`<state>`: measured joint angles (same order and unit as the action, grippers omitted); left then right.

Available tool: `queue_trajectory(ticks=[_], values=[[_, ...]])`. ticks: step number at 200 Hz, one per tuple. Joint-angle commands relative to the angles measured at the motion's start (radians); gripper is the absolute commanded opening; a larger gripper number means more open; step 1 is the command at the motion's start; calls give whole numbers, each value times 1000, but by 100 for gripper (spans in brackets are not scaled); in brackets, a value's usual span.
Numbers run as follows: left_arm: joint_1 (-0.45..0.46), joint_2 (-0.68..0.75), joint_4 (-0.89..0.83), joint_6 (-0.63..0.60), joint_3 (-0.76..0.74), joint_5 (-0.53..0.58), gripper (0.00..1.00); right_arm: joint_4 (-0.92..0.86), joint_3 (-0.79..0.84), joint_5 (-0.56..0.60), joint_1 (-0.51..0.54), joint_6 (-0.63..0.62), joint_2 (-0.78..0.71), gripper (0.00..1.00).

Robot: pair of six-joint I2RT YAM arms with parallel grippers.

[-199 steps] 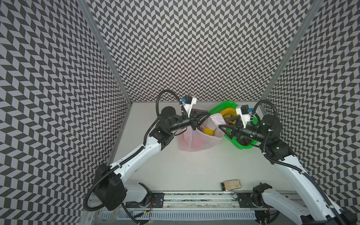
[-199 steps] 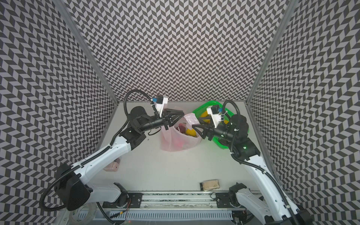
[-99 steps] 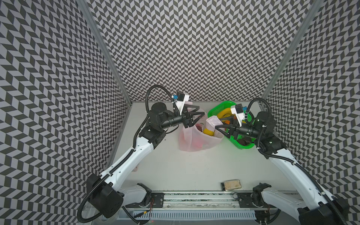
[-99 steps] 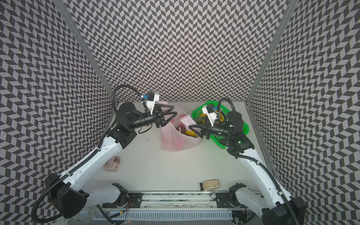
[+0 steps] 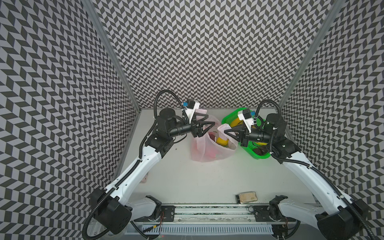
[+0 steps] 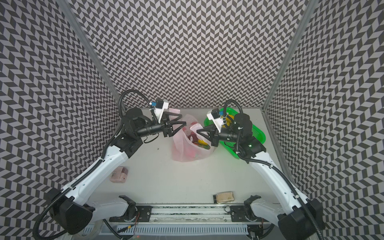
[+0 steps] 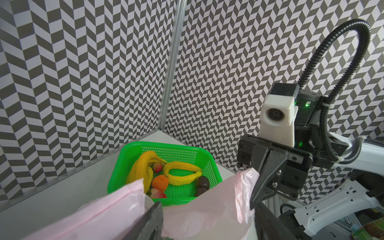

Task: Place the fake fruits into the plastic bag and tie a complex knot
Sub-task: 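Grasp the other pink bag handle with the right gripper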

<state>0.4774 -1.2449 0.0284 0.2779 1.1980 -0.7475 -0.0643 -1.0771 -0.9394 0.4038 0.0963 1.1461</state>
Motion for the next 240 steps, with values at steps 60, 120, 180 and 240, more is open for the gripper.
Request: queue_trajectory(ticks=[60,120,180,240], values=[[36,-2,61,42,17,-102,76,173,47,-36,4,27,-19,0],[92,-94,80,63,52,-73,80,151,60,-25,4,10,-23,0],[127,-150,143,92,61,-105,74,123,63,-22,6,-17,-21,0],[129,-156,155,99,72,-127,30,110,65,-4,7,-32,-21,0]])
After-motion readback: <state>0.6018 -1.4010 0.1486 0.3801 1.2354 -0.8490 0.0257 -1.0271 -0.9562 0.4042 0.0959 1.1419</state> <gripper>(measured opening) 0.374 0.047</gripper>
